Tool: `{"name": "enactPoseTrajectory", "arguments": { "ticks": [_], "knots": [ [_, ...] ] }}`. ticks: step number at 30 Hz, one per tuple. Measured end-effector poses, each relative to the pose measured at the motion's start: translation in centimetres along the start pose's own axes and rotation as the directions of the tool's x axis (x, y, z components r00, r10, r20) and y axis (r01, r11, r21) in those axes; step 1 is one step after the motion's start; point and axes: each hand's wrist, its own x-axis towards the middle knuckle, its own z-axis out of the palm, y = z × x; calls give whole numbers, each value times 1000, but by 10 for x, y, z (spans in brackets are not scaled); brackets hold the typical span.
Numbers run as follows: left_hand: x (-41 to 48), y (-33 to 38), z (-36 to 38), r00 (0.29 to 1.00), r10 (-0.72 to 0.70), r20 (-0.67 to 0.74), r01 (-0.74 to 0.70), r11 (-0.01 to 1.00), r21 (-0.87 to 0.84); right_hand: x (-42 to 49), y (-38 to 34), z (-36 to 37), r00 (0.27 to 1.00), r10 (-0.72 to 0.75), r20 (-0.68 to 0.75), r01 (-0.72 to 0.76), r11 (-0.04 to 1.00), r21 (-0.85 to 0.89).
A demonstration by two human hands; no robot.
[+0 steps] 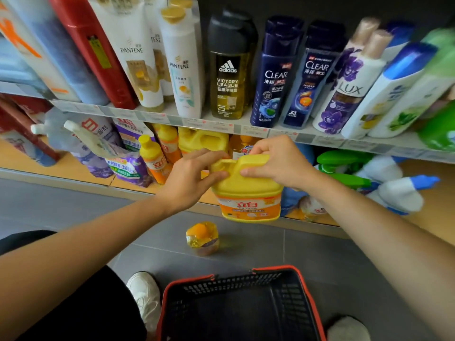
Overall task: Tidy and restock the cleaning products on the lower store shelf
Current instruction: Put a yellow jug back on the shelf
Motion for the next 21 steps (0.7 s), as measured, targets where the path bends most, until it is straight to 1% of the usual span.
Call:
{"name": "enactPoseTrajectory", "arguments": {
  "ticks": [3, 5, 9, 11, 14, 16, 18, 21],
  "knots": [
    [-3, 6, 3, 996, 48, 75, -34, 985, -170, -10, 3, -10, 999, 23, 47, -25, 999, 46],
    [-8, 14, 6, 994, 44, 99, -16, 965, -262, -20, -1, -13, 996, 35, 77, -41, 996, 78],
    [-18, 38, 5, 993, 29, 118, 11, 946, -323, -45, -19, -16, 995, 32, 95, -43, 992, 115],
    [-21, 49, 2, 997, 20, 79, 7, 942, -335, -58, -28, -15, 999, 28, 46, -33, 993, 112],
    [-24, 61, -1, 1000, 4, 1, -3, 934, -357, -79, -36, -11, 997, 44, -64, -36, 993, 111],
    [-28, 69, -3, 1000, -12, -11, 6, 911, -412, -92, -39, -8, 991, 76, -114, -59, 988, 146],
    [-31, 74, -4, 1000, 3, 25, 9, 873, -487, -105, -40, -4, 984, 107, -139, -76, 974, 212],
    [-35, 72, -11, 986, 47, 158, 56, 804, -592, -121, -42, -2, 977, 163, -137, -101, 922, 374]
  ]
}}
